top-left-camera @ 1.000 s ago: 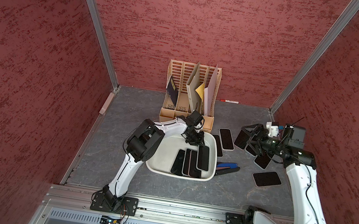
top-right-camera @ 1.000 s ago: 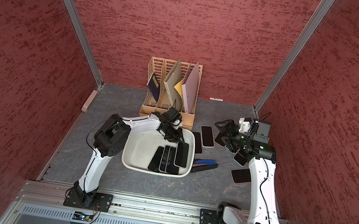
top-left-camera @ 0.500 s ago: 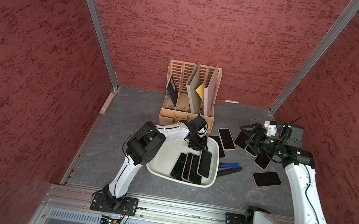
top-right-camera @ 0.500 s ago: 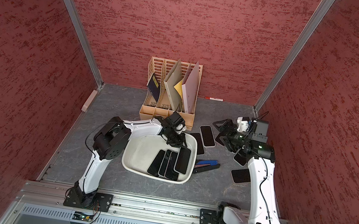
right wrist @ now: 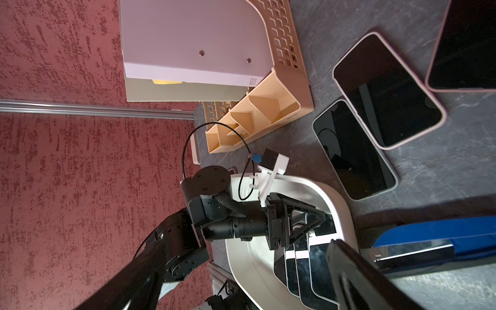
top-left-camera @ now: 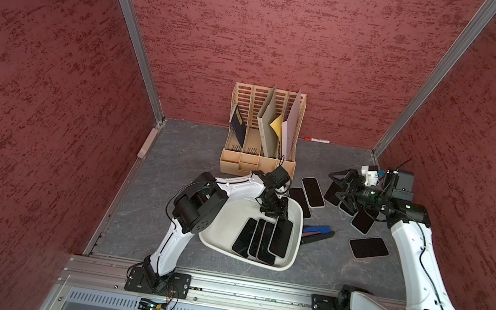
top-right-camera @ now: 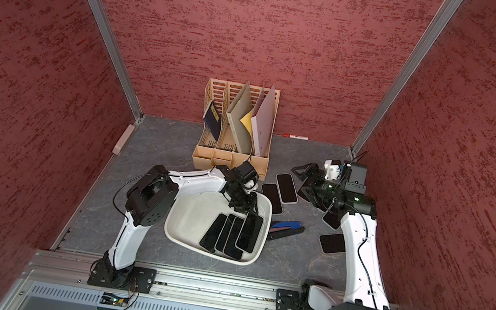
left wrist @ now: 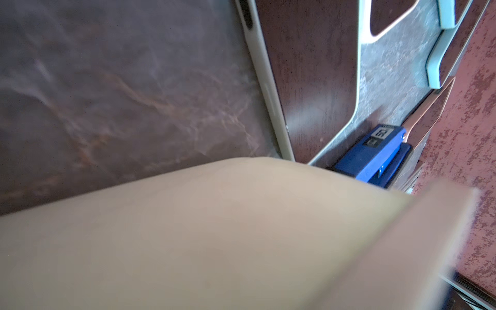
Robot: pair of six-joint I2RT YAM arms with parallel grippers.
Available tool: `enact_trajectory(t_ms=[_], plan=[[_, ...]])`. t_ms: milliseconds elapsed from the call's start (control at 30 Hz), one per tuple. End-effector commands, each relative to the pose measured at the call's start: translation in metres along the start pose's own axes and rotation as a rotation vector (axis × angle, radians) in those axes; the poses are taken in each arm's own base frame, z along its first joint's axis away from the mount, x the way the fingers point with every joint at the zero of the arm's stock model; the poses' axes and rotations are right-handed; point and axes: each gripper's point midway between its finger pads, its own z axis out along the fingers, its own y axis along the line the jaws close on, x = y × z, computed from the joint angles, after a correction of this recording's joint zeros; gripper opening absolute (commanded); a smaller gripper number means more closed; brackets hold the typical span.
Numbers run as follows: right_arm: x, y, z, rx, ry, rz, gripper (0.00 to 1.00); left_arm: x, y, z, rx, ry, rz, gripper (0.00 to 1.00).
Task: Take the phone out of the storage box
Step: Pick up the phone from the storage box.
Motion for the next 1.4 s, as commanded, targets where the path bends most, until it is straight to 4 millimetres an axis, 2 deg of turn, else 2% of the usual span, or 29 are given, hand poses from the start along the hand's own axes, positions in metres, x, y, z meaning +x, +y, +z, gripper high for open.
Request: enact_trajectory(t_ms=[0, 167, 367, 467, 567, 667, 767, 900, 967, 1100, 1233, 1367], plan=[[0.001, 0.007, 0.004, -0.028, 0.009, -0.032, 0.98, 0.027, 0.004, 0.003, -0.028, 0.078, -0.066, 0.35], [0.002, 0.006, 0.010, -0.030, 0.022, -0.040, 0.98, 0.030, 0.003, 0.002, -0.034, 0.089, -0.068, 0.27], [0.001, 0.009, 0.015, -0.032, 0.036, -0.059, 0.98, 0.034, 0.007, 0.006, -0.035, 0.112, -0.071, 0.00], [0.000, 0.017, 0.015, -0.036, 0.041, -0.082, 0.98, 0.031, 0.007, -0.002, -0.031, 0.102, -0.068, 0.00], [0.000, 0.027, 0.014, -0.045, 0.043, -0.109, 0.98, 0.024, 0.004, -0.020, 0.002, 0.079, -0.074, 0.00], [0.007, 0.034, 0.013, -0.053, 0.060, -0.134, 0.98, 0.015, 0.002, -0.045, 0.045, 0.043, -0.081, 0.00], [0.023, 0.031, 0.016, -0.069, 0.103, -0.137, 0.98, 0.007, -0.001, -0.075, 0.118, -0.004, -0.070, 0.00], [0.048, 0.016, 0.024, -0.069, 0.180, -0.129, 0.98, 0.000, 0.007, -0.111, 0.210, -0.069, -0.082, 0.00], [0.056, 0.010, 0.027, -0.063, 0.210, -0.130, 0.98, 0.000, 0.017, -0.123, 0.226, -0.093, -0.087, 0.00], [0.085, 0.016, 0.038, -0.107, 0.326, -0.181, 0.98, -0.001, 0.030, -0.143, 0.282, -0.127, -0.113, 0.00], [0.119, 0.013, 0.059, -0.132, 0.475, -0.213, 0.98, -0.008, 0.015, -0.167, 0.442, -0.168, -0.118, 0.00], [0.132, 0.017, 0.073, -0.186, 0.529, -0.203, 0.98, -0.015, -0.009, -0.192, 0.565, -0.213, -0.082, 0.00]])
